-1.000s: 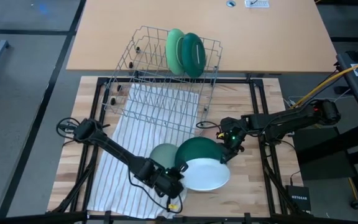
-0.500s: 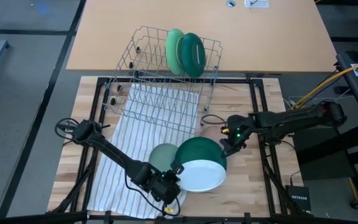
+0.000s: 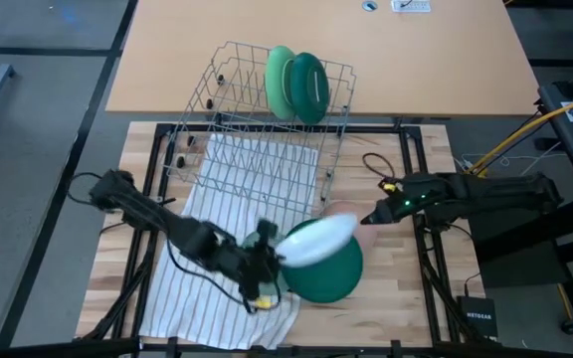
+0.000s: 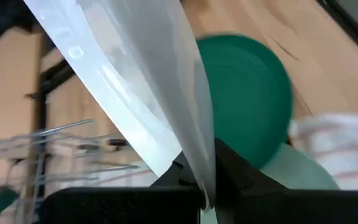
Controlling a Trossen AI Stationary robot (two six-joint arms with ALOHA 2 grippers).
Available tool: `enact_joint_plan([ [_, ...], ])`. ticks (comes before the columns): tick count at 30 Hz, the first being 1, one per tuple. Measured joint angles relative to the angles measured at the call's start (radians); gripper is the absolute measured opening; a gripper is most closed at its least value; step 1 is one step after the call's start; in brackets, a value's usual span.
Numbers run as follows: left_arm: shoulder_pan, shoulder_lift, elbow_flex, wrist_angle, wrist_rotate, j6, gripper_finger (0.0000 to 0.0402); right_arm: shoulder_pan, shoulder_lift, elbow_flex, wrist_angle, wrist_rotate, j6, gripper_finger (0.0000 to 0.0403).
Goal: Sort dishes
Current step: Put the white plate into the dishwasher rack
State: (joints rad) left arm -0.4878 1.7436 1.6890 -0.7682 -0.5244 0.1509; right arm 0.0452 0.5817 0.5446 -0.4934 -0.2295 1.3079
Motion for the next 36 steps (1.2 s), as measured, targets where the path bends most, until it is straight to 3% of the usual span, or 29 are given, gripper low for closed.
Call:
enact_joint_plan([
  [10,0.18,-0.294,0.001,-0.052,-0.006,-0.112,0.0,0.0,-0.091,0.0,-0.035,0.159,-0.119,0.0085],
  [17,0.44,-0.469,0.002,-0.116,0.047,-0.139,0.0,0.0,-0.086,-0.001,-0.063,0.229,-0.165,0.0085],
  [22,0.724,-0.523,0.002,-0.166,0.224,-0.093,0.0,0.0,-0.08,-0.001,-0.062,0.305,-0.191,0.0085],
  [29,1.132,-0.482,-0.045,-0.107,0.625,-0.018,0.0,0.0,-0.08,-0.001,-0.057,0.373,-0.265,0.0085],
  [36,1.411,-0.396,-0.161,0.011,0.9,-0.045,0.0,0.0,-0.08,-0.001,-0.058,0.379,-0.294,0.0085],
])
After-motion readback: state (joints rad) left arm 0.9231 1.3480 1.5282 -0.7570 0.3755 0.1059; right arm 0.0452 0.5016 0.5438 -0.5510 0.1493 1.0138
